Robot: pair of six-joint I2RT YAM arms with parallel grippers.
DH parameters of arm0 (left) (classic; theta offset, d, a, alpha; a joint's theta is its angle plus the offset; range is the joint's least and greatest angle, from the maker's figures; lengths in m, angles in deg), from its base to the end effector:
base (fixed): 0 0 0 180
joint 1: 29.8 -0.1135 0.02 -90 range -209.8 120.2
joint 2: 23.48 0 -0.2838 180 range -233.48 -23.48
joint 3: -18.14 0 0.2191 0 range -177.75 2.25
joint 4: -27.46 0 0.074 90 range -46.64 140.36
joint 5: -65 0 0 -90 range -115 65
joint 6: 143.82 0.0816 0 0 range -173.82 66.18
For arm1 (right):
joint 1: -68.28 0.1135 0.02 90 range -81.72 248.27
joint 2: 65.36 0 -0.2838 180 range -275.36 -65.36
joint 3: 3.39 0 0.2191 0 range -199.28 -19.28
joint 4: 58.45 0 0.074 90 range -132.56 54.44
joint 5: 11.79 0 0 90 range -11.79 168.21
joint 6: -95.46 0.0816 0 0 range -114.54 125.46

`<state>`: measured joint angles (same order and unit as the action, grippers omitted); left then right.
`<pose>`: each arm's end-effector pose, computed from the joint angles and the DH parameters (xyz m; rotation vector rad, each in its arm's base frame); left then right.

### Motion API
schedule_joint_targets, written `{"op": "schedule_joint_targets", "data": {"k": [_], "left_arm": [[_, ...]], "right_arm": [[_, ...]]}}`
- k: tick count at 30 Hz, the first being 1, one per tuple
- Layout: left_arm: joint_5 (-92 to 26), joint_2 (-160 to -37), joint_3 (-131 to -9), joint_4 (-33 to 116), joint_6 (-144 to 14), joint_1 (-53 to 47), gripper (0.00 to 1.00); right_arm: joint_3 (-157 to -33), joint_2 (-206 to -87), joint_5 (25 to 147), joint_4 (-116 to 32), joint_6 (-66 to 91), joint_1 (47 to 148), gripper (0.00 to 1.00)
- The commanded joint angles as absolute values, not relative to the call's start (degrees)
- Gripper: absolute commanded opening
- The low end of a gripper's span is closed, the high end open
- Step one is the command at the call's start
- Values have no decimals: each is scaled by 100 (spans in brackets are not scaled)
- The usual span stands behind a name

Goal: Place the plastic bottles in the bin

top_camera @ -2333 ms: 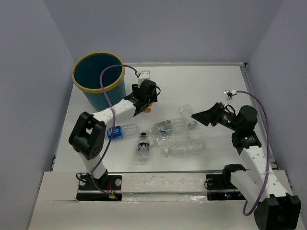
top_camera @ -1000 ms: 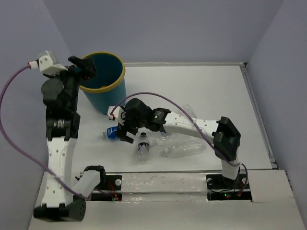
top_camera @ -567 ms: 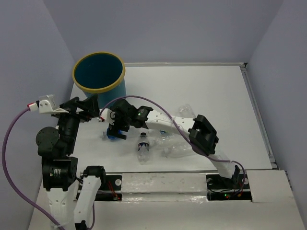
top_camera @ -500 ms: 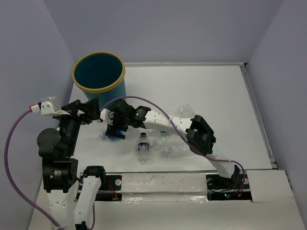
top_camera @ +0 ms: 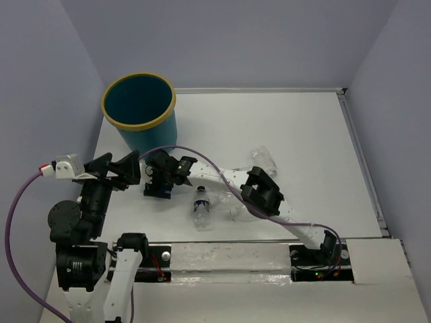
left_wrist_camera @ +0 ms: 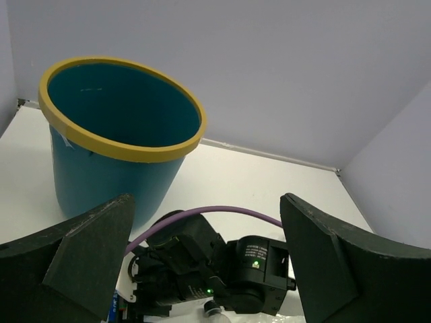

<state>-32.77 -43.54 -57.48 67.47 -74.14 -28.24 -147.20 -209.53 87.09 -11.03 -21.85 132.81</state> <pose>0.0262 -0.0117 0.4331 -0.0978 1.3096 -0.4140 0.2351 0.5228 0.1637 -1.8095 1.6502 0.4817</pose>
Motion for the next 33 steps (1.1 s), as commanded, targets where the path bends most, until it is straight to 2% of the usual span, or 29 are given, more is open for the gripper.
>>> {"op": "schedule_joint_targets", "data": {"k": [1, 3, 4, 5, 10, 14, 18, 20, 24, 27, 31, 33], "left_arm": [[-3405, -4352, -5822, 6682, -7316, -2734, 99], [-3440, -4343, -5883, 6682, -7325, -2716, 99], [-3432, -4352, -5927, 6700, -7325, -2708, 99], [-3414, -4361, -5980, 6708, -7316, -2707, 99], [-3370, -4484, -6515, 6761, -7263, -2690, 99], [-3658, -4571, -6999, 6718, -7456, -2690, 99], [-4809, -4668, -7491, 6332, -7983, -2690, 99], [-5231, -4677, -7711, 6095, -8150, -2690, 99], [-5242, -4634, -7879, 6067, -8256, -2690, 99], [-5242, -4581, -7581, 6050, -8300, -2690, 99], [-5216, -4528, -6948, 5970, -8336, -2690, 99], [-5163, -4519, -6711, 5970, -8309, -2681, 99]], "right_arm": [[-15279, -21090, 8507, -1407, -2293, 13436, 79], [-15253, -21056, 8436, -1697, -2223, 13437, 72], [-15157, -21003, 8445, -2003, -2188, 13489, 61], [-15104, -20933, 8462, -2154, -2162, 13490, 56], [-14533, -19969, 8787, -3215, -1680, 13542, 47], [-13357, -18783, 8972, -4411, -1108, 13542, 45], [-13310, -18147, 8648, -4888, -598, 13542, 43], [-13660, -18085, 8437, -4941, -352, 13542, 42], [-14328, -18242, 8068, -5362, -105, 13411, 41], [-14672, -18409, 8015, -6257, 290, 13148, 41], [-15443, -19058, 7979, -7488, 853, 12752, 41], [-16415, -19752, 7979, -7726, 1220, 12498, 41]]}}
